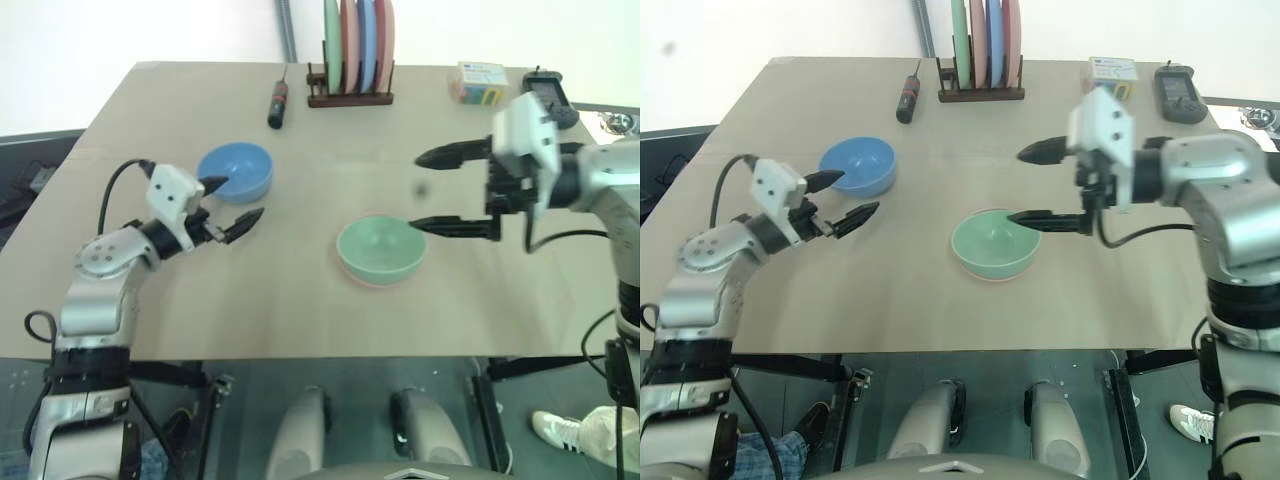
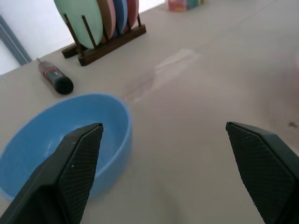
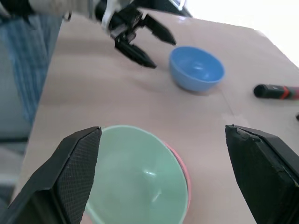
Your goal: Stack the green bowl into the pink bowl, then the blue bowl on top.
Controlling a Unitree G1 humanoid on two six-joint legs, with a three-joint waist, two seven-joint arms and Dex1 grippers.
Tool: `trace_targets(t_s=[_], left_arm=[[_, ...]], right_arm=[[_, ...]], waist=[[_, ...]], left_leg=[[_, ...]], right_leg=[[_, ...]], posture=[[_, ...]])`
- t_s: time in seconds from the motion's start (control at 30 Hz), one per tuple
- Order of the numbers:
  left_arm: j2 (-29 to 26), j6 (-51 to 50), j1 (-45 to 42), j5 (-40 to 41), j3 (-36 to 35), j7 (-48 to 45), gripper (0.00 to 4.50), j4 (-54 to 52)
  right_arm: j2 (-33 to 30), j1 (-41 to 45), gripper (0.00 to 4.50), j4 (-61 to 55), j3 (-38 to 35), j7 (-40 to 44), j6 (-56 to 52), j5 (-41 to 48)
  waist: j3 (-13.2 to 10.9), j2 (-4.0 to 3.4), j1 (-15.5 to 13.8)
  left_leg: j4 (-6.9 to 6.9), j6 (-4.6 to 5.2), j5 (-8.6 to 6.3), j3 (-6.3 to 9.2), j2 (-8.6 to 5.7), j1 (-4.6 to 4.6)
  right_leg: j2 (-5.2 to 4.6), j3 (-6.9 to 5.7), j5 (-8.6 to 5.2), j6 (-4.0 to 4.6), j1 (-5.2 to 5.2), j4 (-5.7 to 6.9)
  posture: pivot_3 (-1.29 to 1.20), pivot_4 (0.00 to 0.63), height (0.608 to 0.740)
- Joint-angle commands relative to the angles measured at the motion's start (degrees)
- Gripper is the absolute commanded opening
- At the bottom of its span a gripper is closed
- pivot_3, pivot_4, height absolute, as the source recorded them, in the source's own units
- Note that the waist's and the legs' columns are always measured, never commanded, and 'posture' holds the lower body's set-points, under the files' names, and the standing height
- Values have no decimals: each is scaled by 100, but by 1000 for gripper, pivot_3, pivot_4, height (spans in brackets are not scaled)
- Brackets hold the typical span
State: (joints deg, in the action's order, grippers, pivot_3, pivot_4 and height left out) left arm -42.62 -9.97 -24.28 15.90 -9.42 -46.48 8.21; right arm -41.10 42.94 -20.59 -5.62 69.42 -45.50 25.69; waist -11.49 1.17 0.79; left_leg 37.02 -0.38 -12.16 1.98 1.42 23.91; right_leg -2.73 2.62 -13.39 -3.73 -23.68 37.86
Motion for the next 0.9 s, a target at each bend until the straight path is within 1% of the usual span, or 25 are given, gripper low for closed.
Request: trace_targets(t_s=[0.03, 0.2, 0.3, 0.43, 0.5, 0.53, 0.6, 0.63, 0.77, 0.87, 0.9], left_arm=[[-130, 532, -768, -768, 432, 129, 4500, 1023], [-37, 1110, -1575, -1413, 919, 167, 4500, 2225], [44, 1394, -1970, -1736, 1187, 177, 4500, 2883], [183, 1630, -2450, -1980, 1407, 45, 4500, 3669], [203, 1814, -2629, -2112, 1529, -42, 3981, 3955], [209, 1894, -2695, -2162, 1572, -76, 3843, 4063], [225, 1985, -2796, -2224, 1598, -83, 3173, 4234], [226, 2032, -2837, -2252, 1617, -91, 2933, 4311], [198, 2205, -2927, -2362, 1671, -102, 1554, 4559], [180, 2325, -2929, -2387, 1645, -154, 298, 4617], [172, 2368, -2924, -2383, 1634, -185, 143, 4611]], right_arm=[[-113, -194, 4430, -383, -1029, -530, -408, 731], [-366, -698, 4430, -565, -1518, -1012, -441, 983], [-484, -994, 4430, -694, -1654, -1226, -415, 1069], [-524, -1187, 4430, -788, -1734, -1466, -364, 1217], [-542, -1211, 4500, -814, -1791, -1547, -356, 1384], [-549, -1209, 4500, -827, -1824, -1566, -353, 1479], [-586, -1213, 4500, -842, -1864, -1598, -348, 1608], [-615, -1221, 4500, -836, -1863, -1624, -334, 1644], [-721, -1281, 4500, -778, -1795, -1711, -209, 1728], [-748, -1301, 4500, -740, -1708, -1740, -129, 1759], [-753, -1308, 4500, -730, -1687, -1742, -107, 1763]], waist=[[0, 0, -6], [1, 2, 14], [1, 1, 8], [0, 2, 3], [0, 2, 14], [0, 2, 19], [0, 2, 18], [0, 2, 14], [0, 3, 13], [0, 3, 13], [0, 3, 11]], left_leg=[[1, 0, 0, 1, 0, 0], [2, 1, 0, -6, -1, 1], [0, 1, 0, -3, -1, 4], [3, 1, 0, -3, -3, 8], [6, 1, 0, -3, -3, 9], [6, 1, 0, -3, -3, 9], [6, 1, 0, -3, -3, 9], [6, 1, 0, -1, -2, 9], [7, 1, 0, -1, -3, 12], [7, 1, 0, 0, -3, 12], [7, 1, 0, 0, -3, 12]], right_leg=[[1, 0, 0, 0, 0, 0], [1, 5, 0, -2, -1, -1], [1, 4, 0, -2, -4, 1], [1, 4, 0, -4, -5, 0], [1, 4, 0, -4, -5, 1], [1, 4, 0, -4, -5, 1], [1, 4, 0, -4, -5, 2], [1, 4, 0, -4, -5, 2], [0, 3, 0, -4, -5, 0], [0, 3, 0, -5, -5, 1], [0, 2, 0, -5, -5, 2]], posture=[[0, 150, 740], [0, 150, 740], [0, 150, 740], [0, 150, 740], [0, 150, 740], [0, 150, 740], [0, 150, 740], [0, 150, 740], [0, 150, 740], [0, 150, 740], [0, 150, 740]])
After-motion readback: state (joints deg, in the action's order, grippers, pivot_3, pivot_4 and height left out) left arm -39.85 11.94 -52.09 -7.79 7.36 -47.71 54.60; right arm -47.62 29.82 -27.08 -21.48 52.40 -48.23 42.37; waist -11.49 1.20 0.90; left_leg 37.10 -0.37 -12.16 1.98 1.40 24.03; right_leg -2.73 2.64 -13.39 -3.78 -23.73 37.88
